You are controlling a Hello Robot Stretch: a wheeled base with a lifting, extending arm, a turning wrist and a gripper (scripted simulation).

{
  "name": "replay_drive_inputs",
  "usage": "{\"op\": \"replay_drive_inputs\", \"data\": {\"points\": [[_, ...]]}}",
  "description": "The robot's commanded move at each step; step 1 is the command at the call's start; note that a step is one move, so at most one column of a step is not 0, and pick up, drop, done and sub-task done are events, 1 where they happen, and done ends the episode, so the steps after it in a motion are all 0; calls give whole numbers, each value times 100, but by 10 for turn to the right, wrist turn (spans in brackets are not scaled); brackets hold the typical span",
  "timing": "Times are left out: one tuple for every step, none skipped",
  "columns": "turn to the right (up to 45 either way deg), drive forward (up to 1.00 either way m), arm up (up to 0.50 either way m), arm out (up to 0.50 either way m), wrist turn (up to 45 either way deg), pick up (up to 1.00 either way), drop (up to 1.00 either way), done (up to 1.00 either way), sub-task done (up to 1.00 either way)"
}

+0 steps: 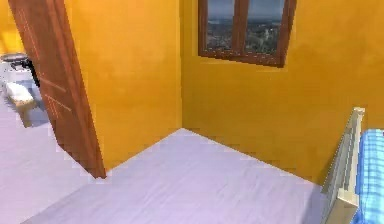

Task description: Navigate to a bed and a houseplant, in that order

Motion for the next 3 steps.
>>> {"op": "replay_drive_inputs", "data": {"points": [[450, 0, 0, 0, 0, 0, 0, 0, 0], [120, 0, 0, 0, 0, 0, 0, 0, 0], [0, 15, 0, 0, 0, 0, 0, 0, 0]]}}
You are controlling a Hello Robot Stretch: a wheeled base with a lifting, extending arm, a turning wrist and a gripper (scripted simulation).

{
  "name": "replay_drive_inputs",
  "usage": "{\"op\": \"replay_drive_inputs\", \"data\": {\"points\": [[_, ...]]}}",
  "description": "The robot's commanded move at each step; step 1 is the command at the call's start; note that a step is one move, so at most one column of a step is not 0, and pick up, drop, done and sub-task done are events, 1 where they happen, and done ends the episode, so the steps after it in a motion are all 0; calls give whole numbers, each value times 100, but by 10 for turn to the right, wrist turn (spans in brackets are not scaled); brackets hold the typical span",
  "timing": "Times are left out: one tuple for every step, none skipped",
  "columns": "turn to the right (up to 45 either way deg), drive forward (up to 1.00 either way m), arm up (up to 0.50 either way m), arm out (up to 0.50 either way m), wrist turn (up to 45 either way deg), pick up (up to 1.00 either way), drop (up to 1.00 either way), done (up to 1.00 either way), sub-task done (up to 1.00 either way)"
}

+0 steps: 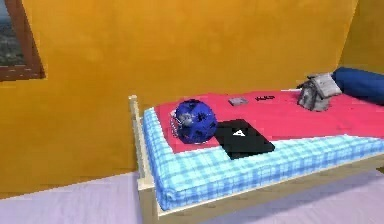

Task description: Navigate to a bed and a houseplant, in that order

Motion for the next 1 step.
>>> {"op": "replay_drive_inputs", "data": {"points": [[240, 0, 0, 0, 0, 0, 0, 0, 0]]}}
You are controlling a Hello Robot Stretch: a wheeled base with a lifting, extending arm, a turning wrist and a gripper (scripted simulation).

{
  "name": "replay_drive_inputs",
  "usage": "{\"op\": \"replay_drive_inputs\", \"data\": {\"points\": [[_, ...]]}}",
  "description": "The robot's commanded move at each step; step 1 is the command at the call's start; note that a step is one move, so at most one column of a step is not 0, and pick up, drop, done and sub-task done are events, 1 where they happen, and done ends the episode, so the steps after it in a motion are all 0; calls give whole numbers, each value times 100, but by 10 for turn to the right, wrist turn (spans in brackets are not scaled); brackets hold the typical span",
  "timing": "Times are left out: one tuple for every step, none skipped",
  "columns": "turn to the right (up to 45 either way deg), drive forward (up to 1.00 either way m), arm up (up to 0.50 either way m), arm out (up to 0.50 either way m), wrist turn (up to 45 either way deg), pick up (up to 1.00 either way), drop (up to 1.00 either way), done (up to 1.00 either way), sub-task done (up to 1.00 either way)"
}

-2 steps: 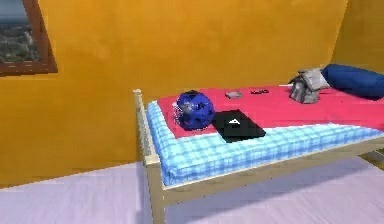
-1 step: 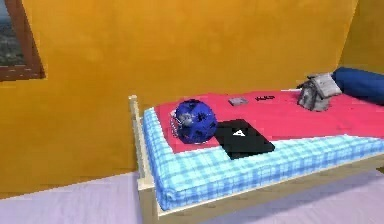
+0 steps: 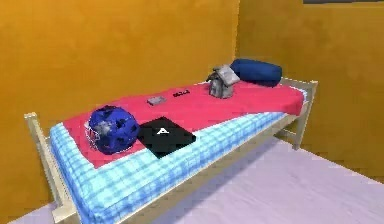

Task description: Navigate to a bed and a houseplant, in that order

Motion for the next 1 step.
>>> {"op": "replay_drive_inputs", "data": {"points": [[0, 0, 0, 0, 0, 0, 0, 0, 100]]}}
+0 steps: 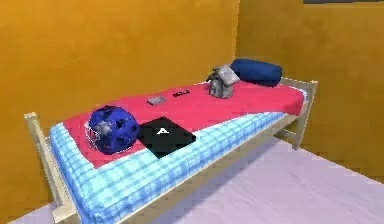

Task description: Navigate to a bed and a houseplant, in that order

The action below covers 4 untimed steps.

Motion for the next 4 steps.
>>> {"op": "replay_drive_inputs", "data": {"points": [[450, 0, 0, 0, 0, 0, 0, 0, 0], [450, 0, 0, 0, 0, 0, 0, 0, 0], [450, 0, 0, 0, 0, 0, 0, 0, 0], [30, 0, 0, 0, 0, 0, 0, 0, 0]]}}
